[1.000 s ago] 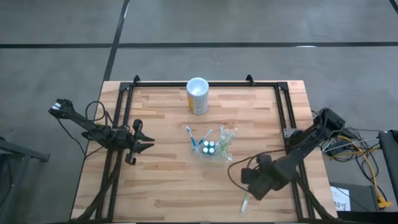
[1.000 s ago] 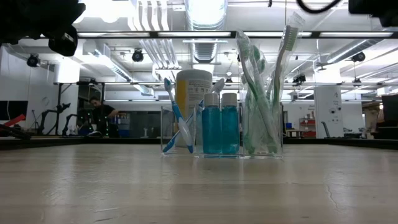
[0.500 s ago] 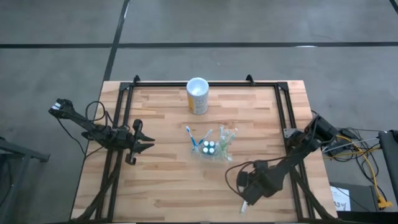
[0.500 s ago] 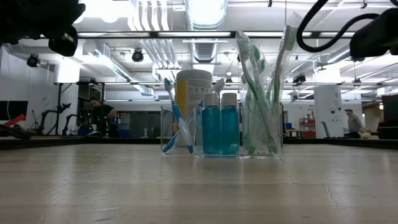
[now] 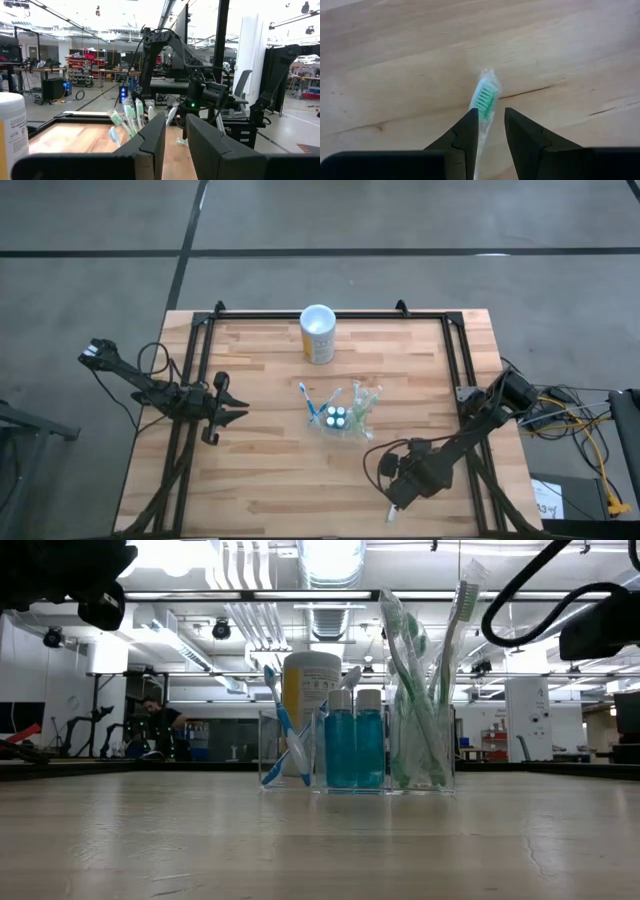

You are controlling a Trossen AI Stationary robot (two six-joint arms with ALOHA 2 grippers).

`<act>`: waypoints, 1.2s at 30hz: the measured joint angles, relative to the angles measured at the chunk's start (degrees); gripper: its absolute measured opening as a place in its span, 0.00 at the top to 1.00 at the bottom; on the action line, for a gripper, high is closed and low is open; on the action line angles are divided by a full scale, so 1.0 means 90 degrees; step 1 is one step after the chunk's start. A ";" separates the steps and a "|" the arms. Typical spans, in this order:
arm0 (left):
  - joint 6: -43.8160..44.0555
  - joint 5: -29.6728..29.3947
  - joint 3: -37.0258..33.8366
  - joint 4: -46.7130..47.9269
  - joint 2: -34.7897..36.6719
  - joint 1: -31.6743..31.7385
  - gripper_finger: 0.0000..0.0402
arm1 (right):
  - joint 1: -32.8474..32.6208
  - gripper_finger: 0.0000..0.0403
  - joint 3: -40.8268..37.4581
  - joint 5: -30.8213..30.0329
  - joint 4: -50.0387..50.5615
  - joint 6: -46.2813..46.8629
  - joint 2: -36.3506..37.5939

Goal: Pick & Place toothbrushing station
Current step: Put the green toothbrush into the right section of the transparent organizer

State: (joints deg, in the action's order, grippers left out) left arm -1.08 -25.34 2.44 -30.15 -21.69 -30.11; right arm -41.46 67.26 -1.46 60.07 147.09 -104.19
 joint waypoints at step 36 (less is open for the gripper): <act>0.0000 -0.0002 0.0000 0.0027 0.0000 0.0000 0.79 | 0.0058 0.98 -0.0015 -0.0201 -0.0093 -0.0080 -0.0275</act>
State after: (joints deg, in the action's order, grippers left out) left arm -1.08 -25.36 2.44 -29.91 -21.69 -30.11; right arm -40.94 67.13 -3.26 59.23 146.36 -106.67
